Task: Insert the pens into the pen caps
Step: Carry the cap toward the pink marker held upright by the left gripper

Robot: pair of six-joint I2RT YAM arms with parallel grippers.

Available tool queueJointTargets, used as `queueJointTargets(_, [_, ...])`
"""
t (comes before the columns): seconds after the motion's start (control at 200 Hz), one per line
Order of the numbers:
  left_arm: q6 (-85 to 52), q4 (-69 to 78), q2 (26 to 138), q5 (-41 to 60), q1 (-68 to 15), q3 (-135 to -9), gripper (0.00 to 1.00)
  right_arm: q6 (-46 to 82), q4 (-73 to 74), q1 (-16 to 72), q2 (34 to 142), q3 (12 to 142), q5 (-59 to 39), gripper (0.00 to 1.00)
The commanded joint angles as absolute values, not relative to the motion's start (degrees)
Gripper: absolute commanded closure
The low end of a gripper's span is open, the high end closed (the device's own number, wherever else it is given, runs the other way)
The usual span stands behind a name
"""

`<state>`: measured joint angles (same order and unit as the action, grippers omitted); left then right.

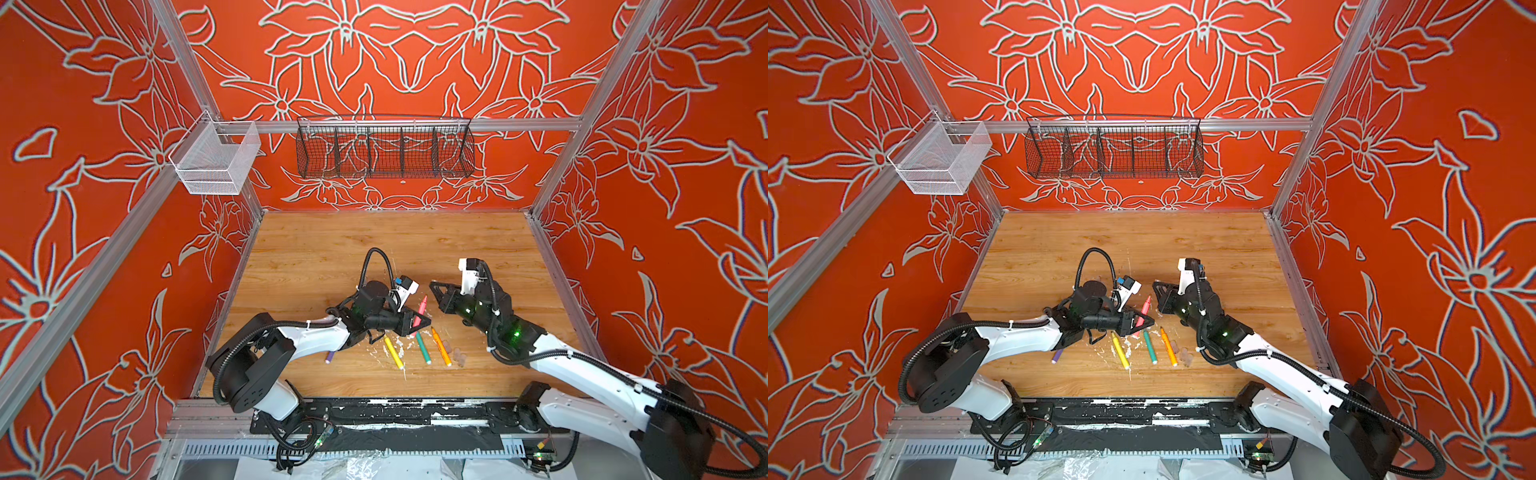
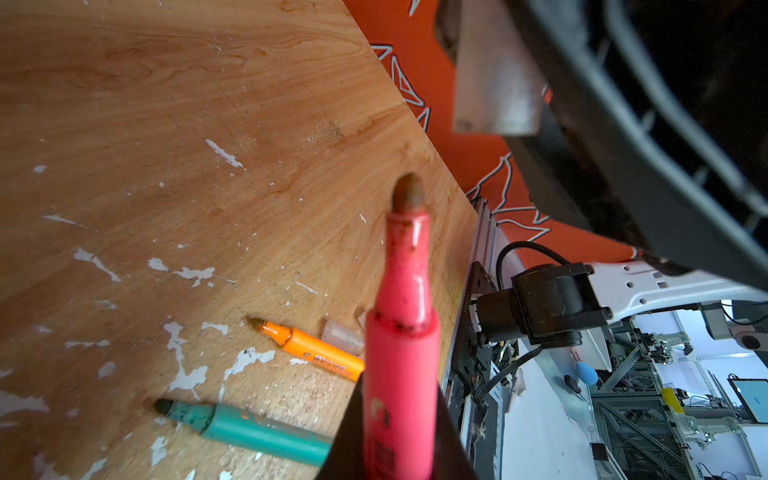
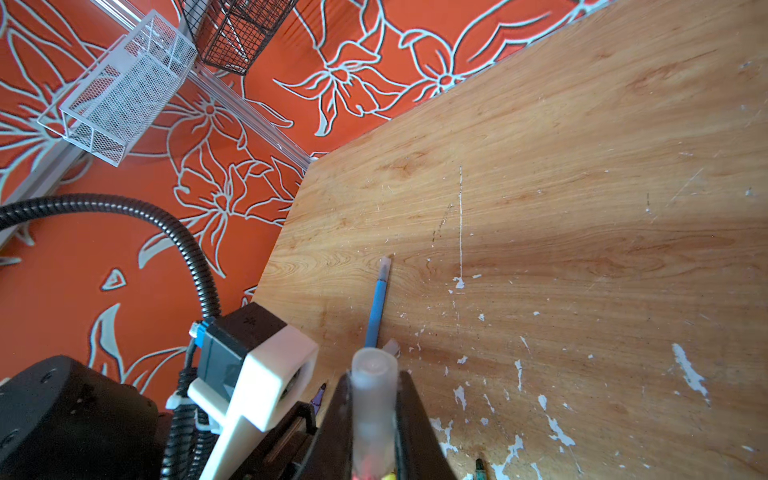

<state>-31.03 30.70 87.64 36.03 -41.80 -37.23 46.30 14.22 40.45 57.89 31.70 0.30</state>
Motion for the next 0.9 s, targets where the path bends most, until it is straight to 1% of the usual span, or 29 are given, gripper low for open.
queueJointTargets(0.0, [-33.2, 35.4, 89.2, 38.4, -42.6, -38.4, 1.00, 49.2, 17.3, 40.5, 58.6, 30.7, -1.2, 1.00])
queueJointTargets(0.36, [-32.1, 34.2, 88.9, 36.5, -42.8, -38.6, 1.00, 49.5, 17.0, 40.5, 60.2, 30.7, -0.4, 1.00])
queueJointTargets(0.56, [-31.4, 33.5, 88.2, 35.7, -42.8, -38.5, 1.00, 50.2, 17.2, 40.5, 62.3, 31.5, -3.8, 1.00])
queueJointTargets(0.896, [-29.0, 30.8, 85.1, 31.4, -42.8, -37.6, 1.00, 50.2, 17.8, 40.5, 63.3, 31.7, -6.0, 1.00])
